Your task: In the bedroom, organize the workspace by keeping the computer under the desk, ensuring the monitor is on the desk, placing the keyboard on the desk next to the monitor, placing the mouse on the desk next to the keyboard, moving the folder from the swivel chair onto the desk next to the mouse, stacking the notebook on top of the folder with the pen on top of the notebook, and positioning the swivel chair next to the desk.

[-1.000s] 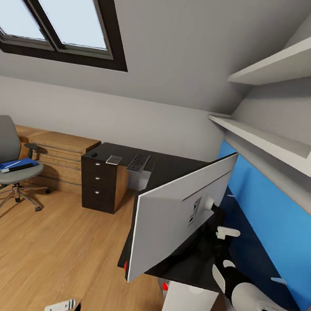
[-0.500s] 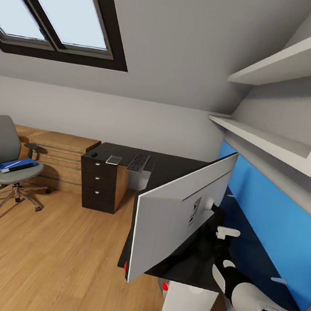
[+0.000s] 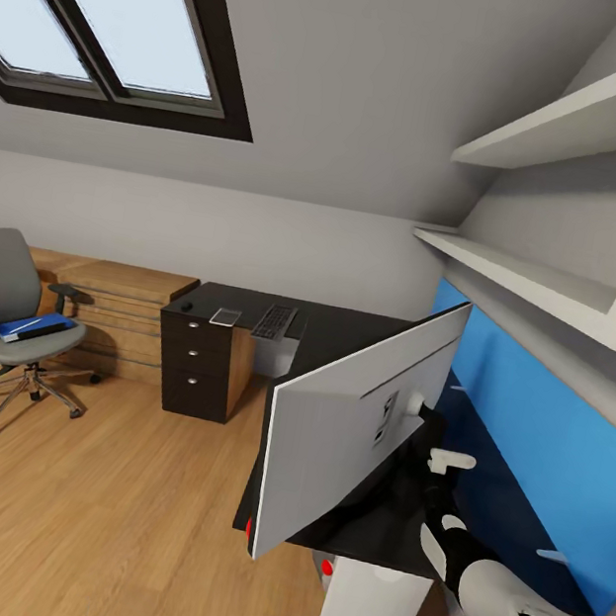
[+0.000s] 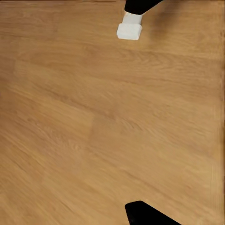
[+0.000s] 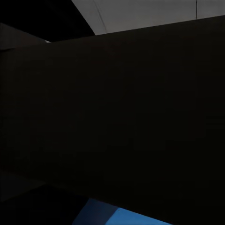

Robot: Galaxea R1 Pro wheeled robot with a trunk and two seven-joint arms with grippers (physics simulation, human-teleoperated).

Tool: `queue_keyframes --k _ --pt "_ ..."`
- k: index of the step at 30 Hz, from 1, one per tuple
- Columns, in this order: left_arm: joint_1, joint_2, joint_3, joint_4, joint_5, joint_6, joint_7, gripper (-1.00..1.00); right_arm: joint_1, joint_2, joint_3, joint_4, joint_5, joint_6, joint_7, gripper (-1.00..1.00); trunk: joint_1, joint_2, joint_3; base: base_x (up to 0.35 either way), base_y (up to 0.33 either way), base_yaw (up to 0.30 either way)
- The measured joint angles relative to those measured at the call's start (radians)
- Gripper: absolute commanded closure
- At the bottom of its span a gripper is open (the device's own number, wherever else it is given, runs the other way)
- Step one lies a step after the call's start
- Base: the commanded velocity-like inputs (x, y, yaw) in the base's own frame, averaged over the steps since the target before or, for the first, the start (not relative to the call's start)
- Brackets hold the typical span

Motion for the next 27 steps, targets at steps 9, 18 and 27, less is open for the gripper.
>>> queue_keyframes --k 9,18,27 --pt "0.0 -0.01 -0.002 0.072 0.005 -0.11 -0.072 -1.0 0.0 0.001 0.006 0.003 -0.012 -0.005 -0.001 1.0 0.0 0.0 0.0 0.0 0.0 0.0" --pt "0.0 -0.008 0.004 0.075 0.006 -0.117 -0.072 -1.0 0.0 0.002 -0.008 0.01 0.01 -0.012 0.001 1.0 -0.002 0.0 0.0 0.195 -0.158 0.0" --pt "0.0 -0.008 0.005 0.075 0.006 -0.117 -0.071 -1.0 0.0 0.002 -0.009 0.009 0.012 -0.011 0.001 1.0 -0.001 0.0 0.0 0.059 -0.041 0.0"
